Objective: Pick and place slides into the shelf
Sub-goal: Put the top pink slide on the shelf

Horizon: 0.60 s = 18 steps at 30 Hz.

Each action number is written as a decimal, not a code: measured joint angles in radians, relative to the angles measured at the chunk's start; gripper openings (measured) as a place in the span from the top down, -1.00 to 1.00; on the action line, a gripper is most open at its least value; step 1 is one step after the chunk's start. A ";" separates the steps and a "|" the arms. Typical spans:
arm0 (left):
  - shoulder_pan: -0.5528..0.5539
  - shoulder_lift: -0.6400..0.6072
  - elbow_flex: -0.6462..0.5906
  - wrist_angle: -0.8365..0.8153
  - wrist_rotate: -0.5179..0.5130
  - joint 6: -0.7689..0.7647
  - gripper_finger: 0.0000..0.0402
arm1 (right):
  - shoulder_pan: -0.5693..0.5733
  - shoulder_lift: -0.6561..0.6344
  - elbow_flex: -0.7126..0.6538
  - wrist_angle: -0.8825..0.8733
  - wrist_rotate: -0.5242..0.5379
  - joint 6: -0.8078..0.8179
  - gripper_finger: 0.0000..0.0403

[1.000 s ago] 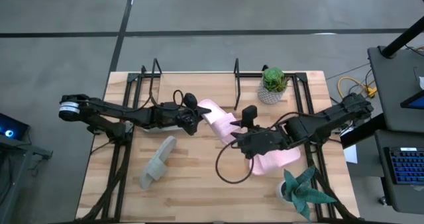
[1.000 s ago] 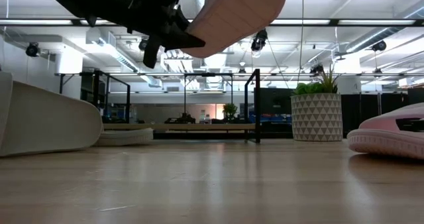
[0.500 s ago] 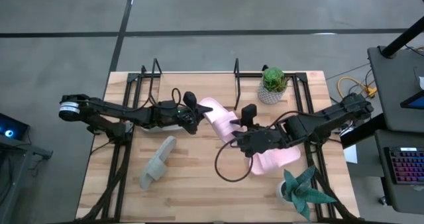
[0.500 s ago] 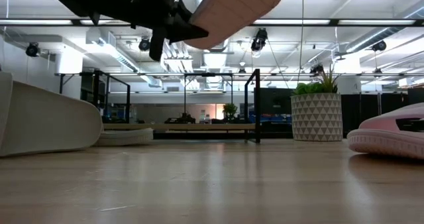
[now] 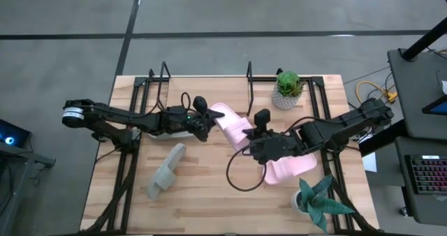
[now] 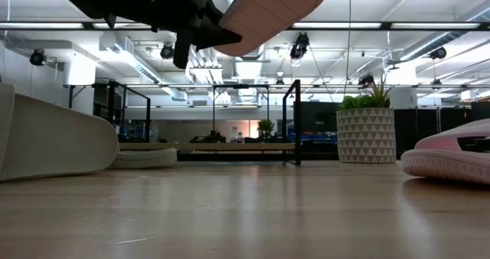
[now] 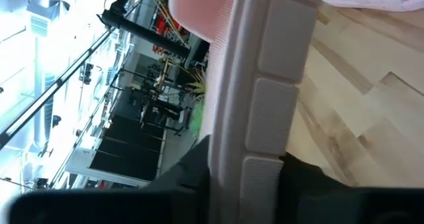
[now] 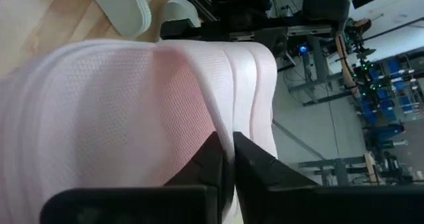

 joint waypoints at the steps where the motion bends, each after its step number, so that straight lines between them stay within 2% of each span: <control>1: 0.000 0.000 0.000 0.002 0.000 -0.009 0.49 | 0.000 0.000 0.000 0.003 0.002 0.000 0.93; 6: 0.001 -0.005 0.000 -0.003 -0.005 -0.165 0.06 | 0.001 0.002 0.000 0.011 0.051 0.015 0.95; 10: 0.004 -0.011 0.000 -0.003 -0.024 -0.283 -0.19 | 0.001 0.002 0.000 0.027 0.116 0.024 0.95; 14: 0.002 -0.025 0.002 -0.028 -0.119 -0.292 -0.31 | -0.005 0.002 -0.001 0.030 0.167 0.029 0.95; 18: 0.002 -0.081 0.003 -0.169 -0.161 -0.364 -0.32 | -0.013 0.002 -0.002 0.026 0.190 0.046 0.95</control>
